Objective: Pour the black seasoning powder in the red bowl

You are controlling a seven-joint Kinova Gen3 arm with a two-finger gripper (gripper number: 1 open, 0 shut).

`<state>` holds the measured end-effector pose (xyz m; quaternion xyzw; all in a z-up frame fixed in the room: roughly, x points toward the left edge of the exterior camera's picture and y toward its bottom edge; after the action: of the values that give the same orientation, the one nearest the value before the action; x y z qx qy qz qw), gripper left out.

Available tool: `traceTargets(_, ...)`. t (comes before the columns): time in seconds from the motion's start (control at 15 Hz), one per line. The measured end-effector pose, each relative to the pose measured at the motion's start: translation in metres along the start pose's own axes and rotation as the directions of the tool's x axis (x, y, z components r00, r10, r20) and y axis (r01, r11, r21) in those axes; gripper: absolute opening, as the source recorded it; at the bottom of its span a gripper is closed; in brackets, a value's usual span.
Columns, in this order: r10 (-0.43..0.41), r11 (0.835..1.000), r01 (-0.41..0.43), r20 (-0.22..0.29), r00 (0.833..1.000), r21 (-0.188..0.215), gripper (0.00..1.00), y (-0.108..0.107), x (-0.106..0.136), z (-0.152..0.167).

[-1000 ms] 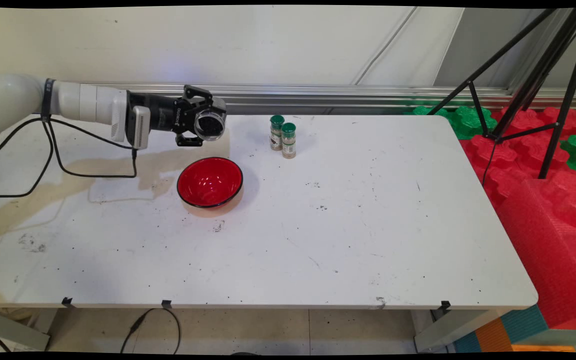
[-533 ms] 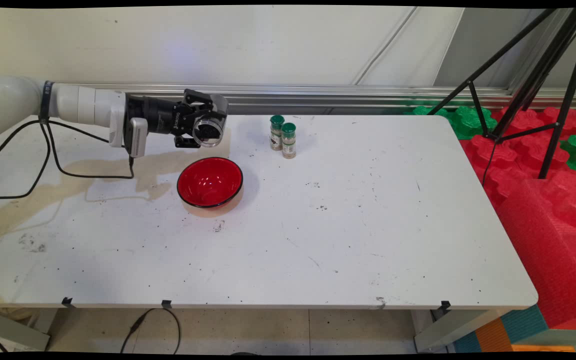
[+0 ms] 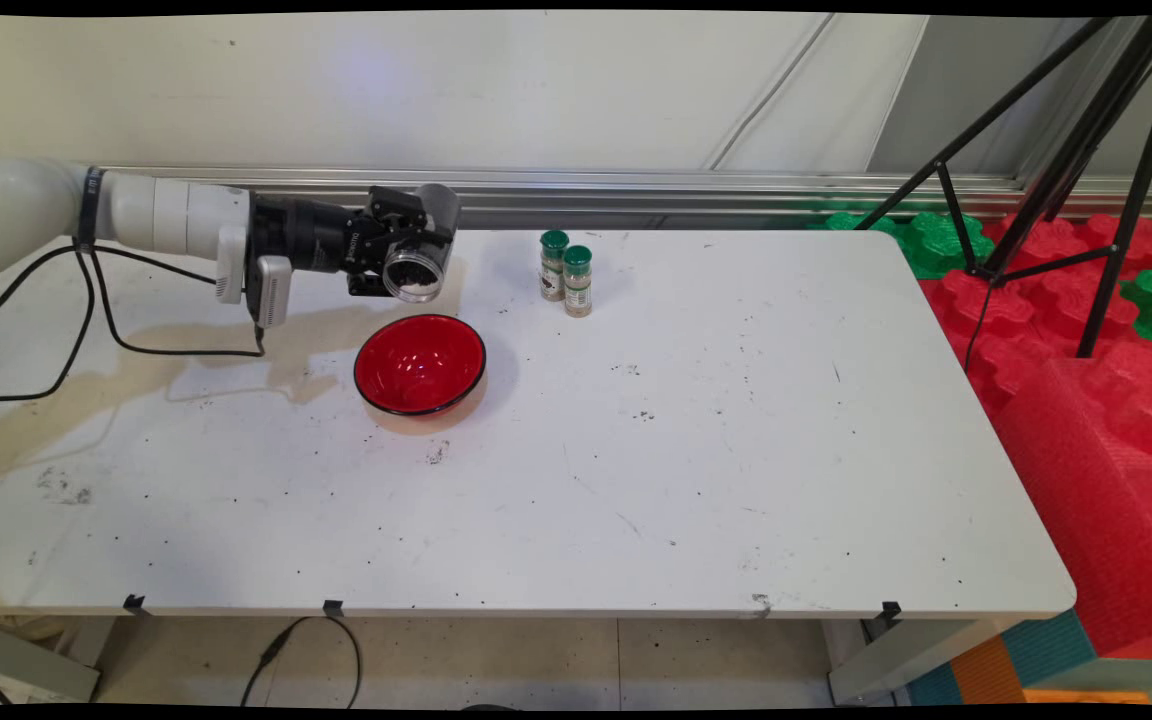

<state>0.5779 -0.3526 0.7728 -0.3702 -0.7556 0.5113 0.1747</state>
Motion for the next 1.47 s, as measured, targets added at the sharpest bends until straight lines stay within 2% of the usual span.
traceTargets(0.6, 0.109, 0.994, -0.109, 0.008, 0.994, 0.011, 0.00, 0.0006, 0.0043, -0.0029)
traceTargets(1.47, 0.258, 0.966, -0.259, 0.033, 0.966, 0.024, 0.00, -0.0009, 0.0077, -0.0078)
